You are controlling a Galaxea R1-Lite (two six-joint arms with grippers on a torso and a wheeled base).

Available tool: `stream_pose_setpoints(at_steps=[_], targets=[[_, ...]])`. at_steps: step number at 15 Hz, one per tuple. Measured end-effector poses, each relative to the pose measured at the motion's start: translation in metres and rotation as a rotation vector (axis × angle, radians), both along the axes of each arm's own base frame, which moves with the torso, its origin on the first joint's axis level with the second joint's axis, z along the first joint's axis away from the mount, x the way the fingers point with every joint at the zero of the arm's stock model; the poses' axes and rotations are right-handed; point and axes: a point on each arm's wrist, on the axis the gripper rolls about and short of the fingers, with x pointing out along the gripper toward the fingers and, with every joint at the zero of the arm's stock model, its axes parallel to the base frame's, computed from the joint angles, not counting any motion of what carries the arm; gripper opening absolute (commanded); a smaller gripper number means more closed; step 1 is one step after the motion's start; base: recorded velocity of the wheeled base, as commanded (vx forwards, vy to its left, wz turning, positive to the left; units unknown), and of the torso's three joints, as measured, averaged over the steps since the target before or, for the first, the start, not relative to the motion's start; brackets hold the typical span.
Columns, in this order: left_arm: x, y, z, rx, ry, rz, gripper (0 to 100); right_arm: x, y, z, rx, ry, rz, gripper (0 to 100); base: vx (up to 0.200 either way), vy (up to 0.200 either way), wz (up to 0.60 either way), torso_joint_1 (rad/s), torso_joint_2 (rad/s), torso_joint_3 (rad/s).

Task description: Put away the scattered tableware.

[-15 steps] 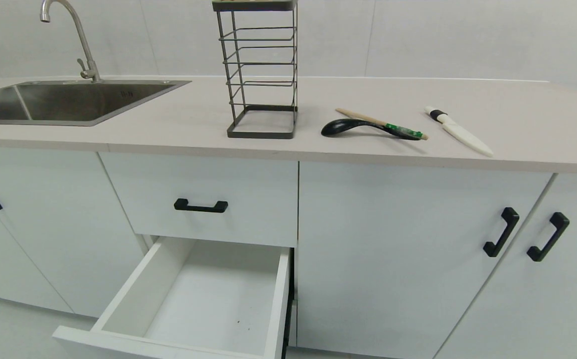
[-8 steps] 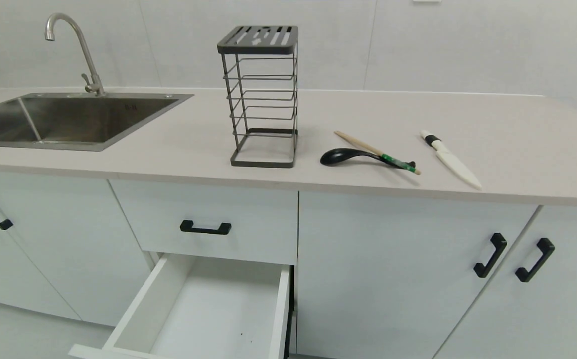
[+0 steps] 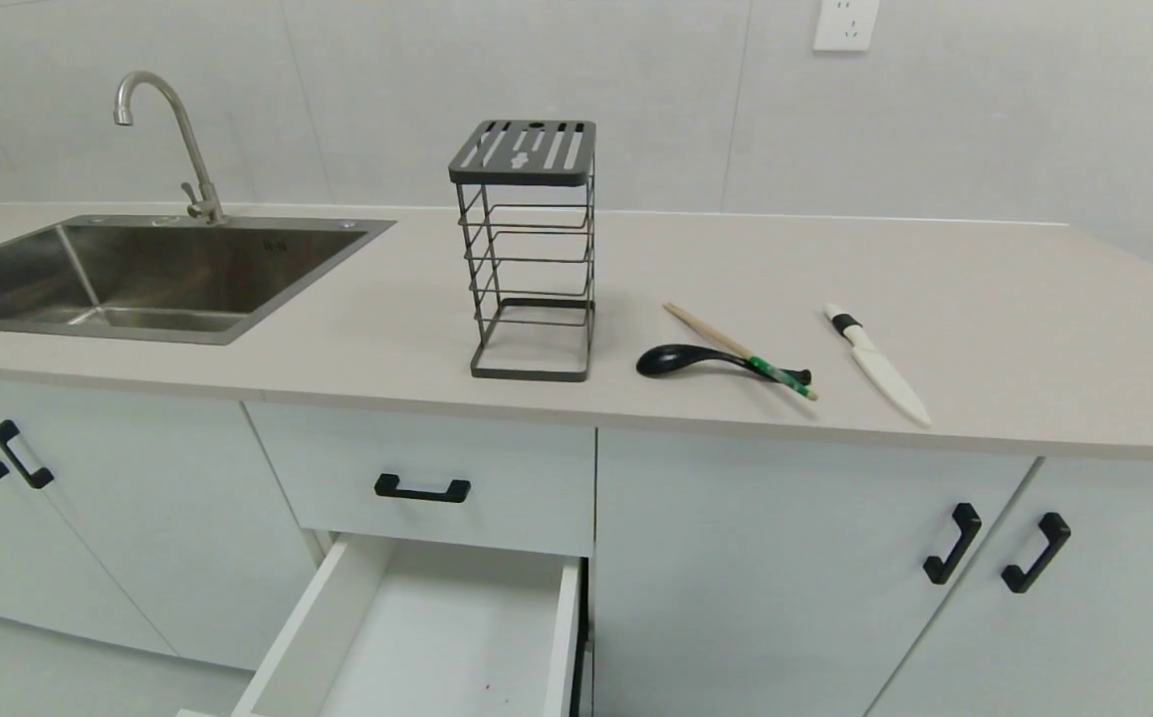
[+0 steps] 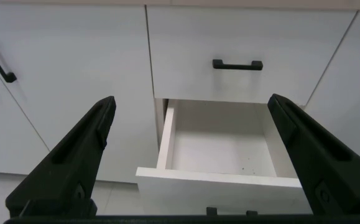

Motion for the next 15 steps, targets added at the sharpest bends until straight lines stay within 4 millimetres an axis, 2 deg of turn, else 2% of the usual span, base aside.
stream_pose_setpoints(at_steps=[15], targets=[[0.0000, 0.0000, 0.0002, 0.000, -0.002, 0.000, 100, -0.0001, 0.0000, 0.0006, 0.000, -0.004, 0.000, 0, 0.000, 0.000, 0.00, 0.235, -0.48, -0.241]])
